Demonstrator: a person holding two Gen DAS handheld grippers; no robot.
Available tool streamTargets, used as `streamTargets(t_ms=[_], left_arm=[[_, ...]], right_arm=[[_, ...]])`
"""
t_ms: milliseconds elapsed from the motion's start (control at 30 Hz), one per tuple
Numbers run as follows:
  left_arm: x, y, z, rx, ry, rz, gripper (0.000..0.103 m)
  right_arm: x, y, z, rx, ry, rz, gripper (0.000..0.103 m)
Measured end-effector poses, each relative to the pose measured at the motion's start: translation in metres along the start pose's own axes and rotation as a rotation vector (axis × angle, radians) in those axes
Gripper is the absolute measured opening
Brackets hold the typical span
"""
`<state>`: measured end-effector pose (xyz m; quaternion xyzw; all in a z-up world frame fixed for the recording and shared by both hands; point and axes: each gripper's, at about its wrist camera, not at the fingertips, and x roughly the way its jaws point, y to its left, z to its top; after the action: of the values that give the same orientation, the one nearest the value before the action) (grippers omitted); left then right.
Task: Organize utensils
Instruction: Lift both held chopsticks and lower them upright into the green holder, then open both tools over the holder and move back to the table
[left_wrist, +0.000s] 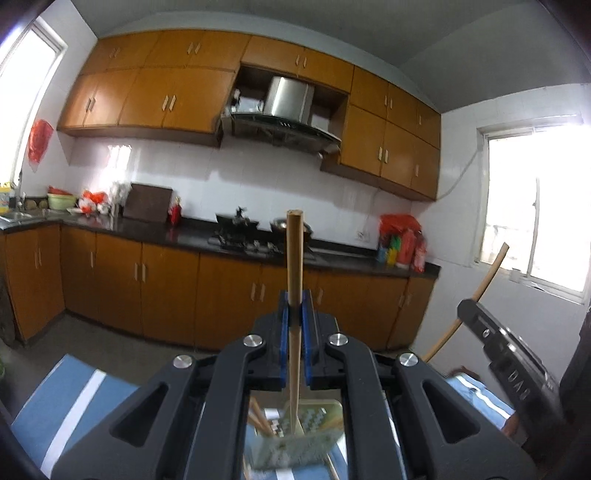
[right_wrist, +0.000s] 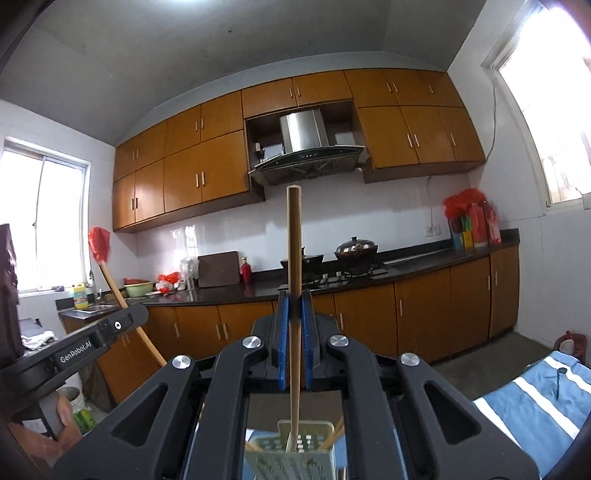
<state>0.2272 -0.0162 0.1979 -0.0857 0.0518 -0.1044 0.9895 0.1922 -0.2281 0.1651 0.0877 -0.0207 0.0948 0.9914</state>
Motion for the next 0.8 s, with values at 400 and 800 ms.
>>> streamTargets(t_ms=[400,800], left_arm=[[0.056,0.009,-0.038,-0.004,0.052,0.013,0.007],[0.048,0.027,-0.049,-0.056,0.112,0.012,0.021]], right_arm=[[0.040,-0.008,-0.046,0.015,0.124,-0.029,0.007],[0.030,-0.005,-0.040,0.041,0.192,-0.009,0.038]])
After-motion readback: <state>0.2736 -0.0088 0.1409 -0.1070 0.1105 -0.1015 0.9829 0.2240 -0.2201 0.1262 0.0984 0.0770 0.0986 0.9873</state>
